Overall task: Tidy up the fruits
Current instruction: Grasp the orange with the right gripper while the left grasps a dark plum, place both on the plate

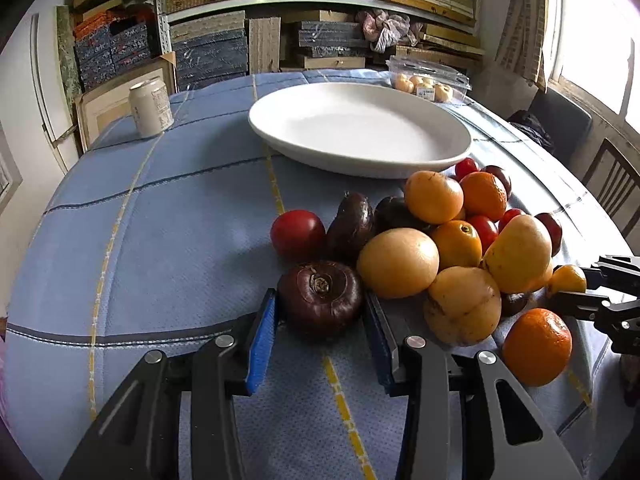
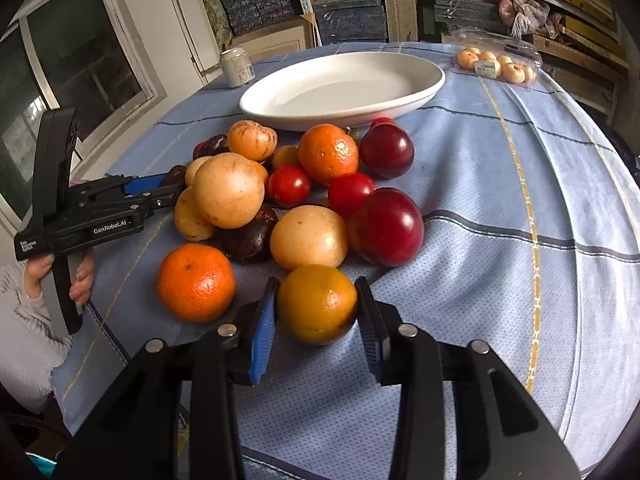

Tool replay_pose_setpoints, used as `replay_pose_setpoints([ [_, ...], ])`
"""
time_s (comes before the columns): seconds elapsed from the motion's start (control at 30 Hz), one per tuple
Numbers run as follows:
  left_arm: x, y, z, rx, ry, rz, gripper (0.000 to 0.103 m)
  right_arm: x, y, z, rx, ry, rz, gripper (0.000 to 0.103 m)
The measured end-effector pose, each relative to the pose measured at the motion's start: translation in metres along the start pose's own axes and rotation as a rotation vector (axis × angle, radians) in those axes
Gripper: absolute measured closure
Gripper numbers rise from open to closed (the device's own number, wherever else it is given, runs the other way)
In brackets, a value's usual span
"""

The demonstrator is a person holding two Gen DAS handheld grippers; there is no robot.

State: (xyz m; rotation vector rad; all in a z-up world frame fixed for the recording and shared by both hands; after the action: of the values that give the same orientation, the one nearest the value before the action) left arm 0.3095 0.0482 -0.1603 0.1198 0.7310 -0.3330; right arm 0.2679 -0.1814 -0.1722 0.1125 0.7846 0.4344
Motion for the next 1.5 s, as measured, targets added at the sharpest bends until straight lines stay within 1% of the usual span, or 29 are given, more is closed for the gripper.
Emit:
replay_pose_setpoints([
  [0.07,-0.004,0.000,0.002,-0.001,-0.019,0.016,0.060,-0.003,-0.001,0.000,0.007,-0.012,0.005,0.066],
  [0.13,-0.012,0.001,0.006,-0.010,-0.054,0.036,0.060,-0.008,-0.003,0.001,0.018,-0.036,0.008,0.066],
  [0.2,-0.020,0.002,0.014,-0.034,-0.078,0.036,0.060,-0.018,-0.006,0.007,0.031,-0.074,0.013,0.066],
  [0.23,-0.024,0.000,0.023,-0.030,-0.089,0.042,0.060,-0.021,-0.006,0.011,0.028,-0.077,0.012,0.066],
  [0.3,-0.025,-0.004,0.038,-0.014,-0.102,0.051,0.060,-0.030,-0.004,0.030,0.003,-0.102,-0.008,0.066],
  [0.4,-0.017,-0.013,0.070,-0.016,-0.121,0.032,0.060,-0.035,0.001,0.075,-0.048,-0.161,-0.054,0.066],
  [0.43,-0.009,-0.016,0.083,-0.023,-0.123,0.024,0.060,-0.030,0.001,0.093,-0.056,-0.181,-0.073,0.066],
  [0.5,0.005,-0.019,0.096,-0.034,-0.118,0.015,0.060,-0.010,-0.005,0.120,-0.051,-0.191,-0.095,0.066],
  [0.6,0.037,-0.019,0.114,-0.068,-0.082,0.019,0.060,0.033,-0.024,0.142,0.009,-0.156,-0.108,0.066],
  [0.67,0.052,-0.020,0.119,-0.069,-0.061,0.024,0.060,0.055,-0.034,0.148,0.037,-0.134,-0.117,0.066],
  [0.73,0.061,-0.022,0.122,-0.058,-0.057,0.031,0.060,0.070,-0.041,0.150,0.063,-0.119,-0.105,0.066],
  [0.8,0.069,-0.022,0.120,-0.048,-0.050,0.037,0.060,0.080,-0.044,0.152,0.062,-0.109,-0.099,0.066],
  [0.87,0.075,-0.021,0.114,-0.047,-0.044,0.041,0.060,0.085,-0.044,0.151,0.046,-0.111,-0.115,0.065],
  [0.93,0.078,-0.018,0.111,-0.050,-0.043,0.048,0.060,0.086,-0.045,0.152,0.028,-0.130,-0.124,0.059],
  [0.97,0.079,-0.016,0.110,-0.050,-0.043,0.049,0.060,0.086,-0.044,0.151,0.023,-0.136,-0.122,0.052],
  [1.0,0.078,-0.015,0.109,-0.052,-0.048,0.050,0.060,0.085,-0.044,0.151,0.017,-0.147,-0.127,0.049],
  [1.07,0.073,-0.013,0.111,-0.062,-0.063,0.052,0.059,0.079,-0.044,0.149,0.011,-0.163,-0.134,0.049],
  [1.1,0.069,-0.012,0.110,-0.064,-0.070,0.051,0.055,0.076,-0.043,0.148,0.010,-0.172,-0.134,0.049],
  [1.13,0.064,-0.012,0.110,-0.063,-0.081,0.057,0.047,0.068,-0.044,0.148,0.013,-0.190,-0.134,0.049],
  [1.17,0.057,-0.010,0.110,-0.062,-0.101,0.072,0.042,0.062,-0.045,0.148,0.015,-0.206,-0.135,0.049],
  [1.2,0.051,-0.010,0.110,-0.059,-0.117,0.086,0.035,0.052,-0.046,0.147,0.018,-0.229,-0.136,0.049],
  [1.23,0.041,-0.009,0.109,-0.052,-0.138,0.103,0.029,0.045,-0.046,0.145,0.019,-0.242,-0.135,0.045],
  [1.27,0.032,-0.007,0.108,-0.047,-0.154,0.112,0.027,0.036,-0.047,0.143,0.022,-0.262,-0.138,0.036],
  [1.3,0.023,-0.006,0.106,-0.046,-0.168,0.120,0.023,0.026,-0.049,0.139,0.027,-0.291,-0.149,0.031],
  [1.33,0.009,-0.002,0.099,-0.054,-0.191,0.140,0.016,0.018,-0.050,0.135,0.033,-0.309,-0.158,0.031],
  [1.4,-0.006,0.004,0.086,-0.072,-0.213,0.162,0.010,0.005,-0.052,0.123,0.048,-0.329,-0.157,0.031],
  [1.5,-0.022,0.013,0.060,-0.096,-0.210,0.186,0.010,-0.015,-0.055,0.099,0.070,-0.359,-0.157,0.031],
])
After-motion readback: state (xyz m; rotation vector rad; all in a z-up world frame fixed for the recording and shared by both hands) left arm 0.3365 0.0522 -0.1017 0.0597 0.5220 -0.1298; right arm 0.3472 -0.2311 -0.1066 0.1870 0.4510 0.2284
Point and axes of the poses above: each gripper's, at about its wrist camera, not at the fingertips, and x roughly the way its jaws point, y to its left, z to its top, the point moved 1 cm from there along x, roughly the way its jaws point, and after that the axes turned 5 degrees about -y, right-handed, at the moved point
